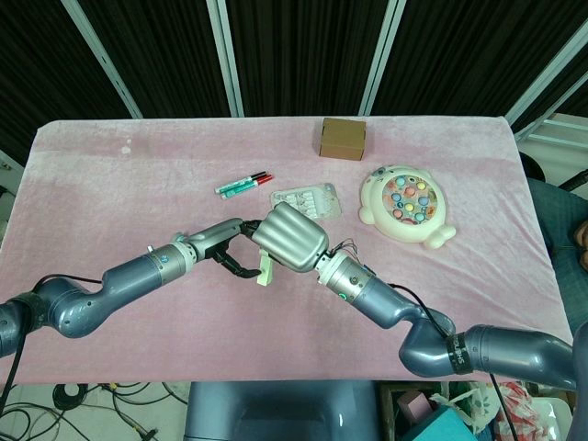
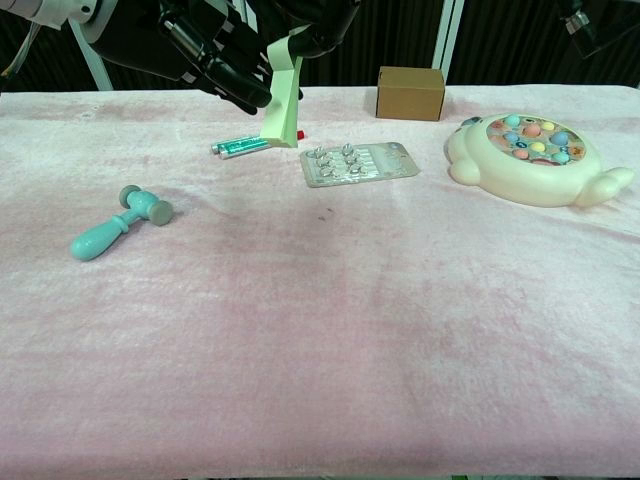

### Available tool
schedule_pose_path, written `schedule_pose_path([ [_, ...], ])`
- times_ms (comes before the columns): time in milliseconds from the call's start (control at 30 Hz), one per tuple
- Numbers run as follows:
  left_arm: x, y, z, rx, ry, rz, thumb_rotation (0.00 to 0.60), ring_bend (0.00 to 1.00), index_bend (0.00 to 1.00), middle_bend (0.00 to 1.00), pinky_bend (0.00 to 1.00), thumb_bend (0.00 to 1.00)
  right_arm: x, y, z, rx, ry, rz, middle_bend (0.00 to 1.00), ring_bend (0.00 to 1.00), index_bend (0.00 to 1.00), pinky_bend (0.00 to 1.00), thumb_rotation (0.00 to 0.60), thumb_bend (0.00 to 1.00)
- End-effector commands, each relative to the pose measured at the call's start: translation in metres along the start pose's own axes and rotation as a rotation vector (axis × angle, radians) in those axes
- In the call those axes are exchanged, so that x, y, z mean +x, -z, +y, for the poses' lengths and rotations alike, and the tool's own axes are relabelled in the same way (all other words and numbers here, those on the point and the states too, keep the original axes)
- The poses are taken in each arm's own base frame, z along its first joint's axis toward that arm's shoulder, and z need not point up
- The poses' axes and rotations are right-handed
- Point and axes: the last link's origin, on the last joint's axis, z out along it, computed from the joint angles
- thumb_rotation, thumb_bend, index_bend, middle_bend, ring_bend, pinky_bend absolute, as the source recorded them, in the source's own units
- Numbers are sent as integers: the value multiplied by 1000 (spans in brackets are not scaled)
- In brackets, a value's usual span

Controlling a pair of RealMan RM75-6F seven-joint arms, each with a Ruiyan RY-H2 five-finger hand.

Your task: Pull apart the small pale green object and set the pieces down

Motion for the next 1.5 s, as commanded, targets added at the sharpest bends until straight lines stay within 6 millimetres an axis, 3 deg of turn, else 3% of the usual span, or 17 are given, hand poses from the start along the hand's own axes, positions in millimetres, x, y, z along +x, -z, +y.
schedule_pose_path([
  [33,0,0,0,1,0,-1,600,0,474,87,0,278,0,0,0,-1,-2,1,757,781,764,726,600,391],
  [1167,-5,-6,1,7,-6,-16,600,0,516,99,0,295,0,0,3,-6,-5,2,757,781,764,726,600,392],
  [1500,-6,-10,1,8,-11,-16,600,0,579,131,0,404,-1,1,3,-6,-4,-2,757,782,766,726,600,395],
])
